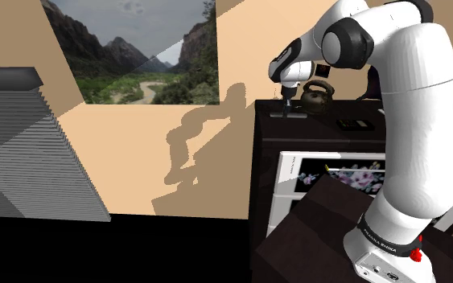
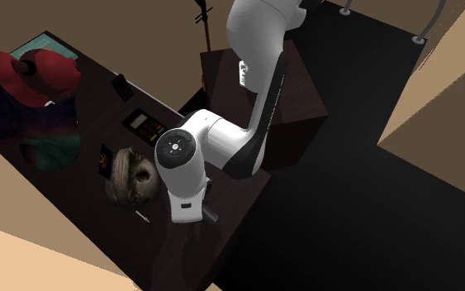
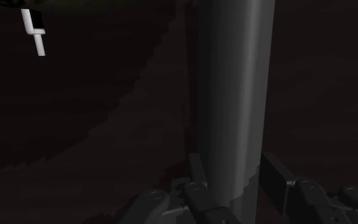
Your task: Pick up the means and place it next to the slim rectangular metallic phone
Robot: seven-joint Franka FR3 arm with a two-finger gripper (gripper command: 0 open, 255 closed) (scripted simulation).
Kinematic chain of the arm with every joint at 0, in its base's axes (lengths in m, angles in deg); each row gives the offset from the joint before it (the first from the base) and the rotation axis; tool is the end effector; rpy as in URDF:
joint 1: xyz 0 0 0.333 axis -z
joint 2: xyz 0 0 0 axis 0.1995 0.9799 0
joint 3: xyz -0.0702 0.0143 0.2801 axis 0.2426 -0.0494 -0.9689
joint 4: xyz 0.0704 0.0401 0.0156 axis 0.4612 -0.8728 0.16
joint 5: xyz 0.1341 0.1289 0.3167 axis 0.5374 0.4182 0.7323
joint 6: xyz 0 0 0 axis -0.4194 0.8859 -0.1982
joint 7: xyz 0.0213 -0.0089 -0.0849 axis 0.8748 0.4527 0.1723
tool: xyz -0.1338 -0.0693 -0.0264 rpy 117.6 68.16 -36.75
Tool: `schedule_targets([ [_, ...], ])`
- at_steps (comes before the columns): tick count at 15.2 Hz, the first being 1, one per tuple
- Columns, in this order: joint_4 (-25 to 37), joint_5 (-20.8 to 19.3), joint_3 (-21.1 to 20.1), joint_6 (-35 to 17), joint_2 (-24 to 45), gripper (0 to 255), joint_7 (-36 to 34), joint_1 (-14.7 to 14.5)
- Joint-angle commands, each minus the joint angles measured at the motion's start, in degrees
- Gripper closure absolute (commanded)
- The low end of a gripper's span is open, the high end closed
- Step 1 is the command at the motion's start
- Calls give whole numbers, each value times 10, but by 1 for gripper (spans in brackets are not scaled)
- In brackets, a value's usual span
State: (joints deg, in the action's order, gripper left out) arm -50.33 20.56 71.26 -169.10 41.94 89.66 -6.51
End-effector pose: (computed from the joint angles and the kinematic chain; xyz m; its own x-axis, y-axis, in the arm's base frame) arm 0.5246 -0.3407 0.2622 0.7849 0.6196 0.0113 0.6170 -0.7830 0.0783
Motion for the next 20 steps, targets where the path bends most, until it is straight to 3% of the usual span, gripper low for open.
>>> schedule_targets([
  [1, 0, 0, 0, -2, 2, 255, 0, 0],
  [20, 35, -47, 30, 95, -68, 255, -18, -12],
])
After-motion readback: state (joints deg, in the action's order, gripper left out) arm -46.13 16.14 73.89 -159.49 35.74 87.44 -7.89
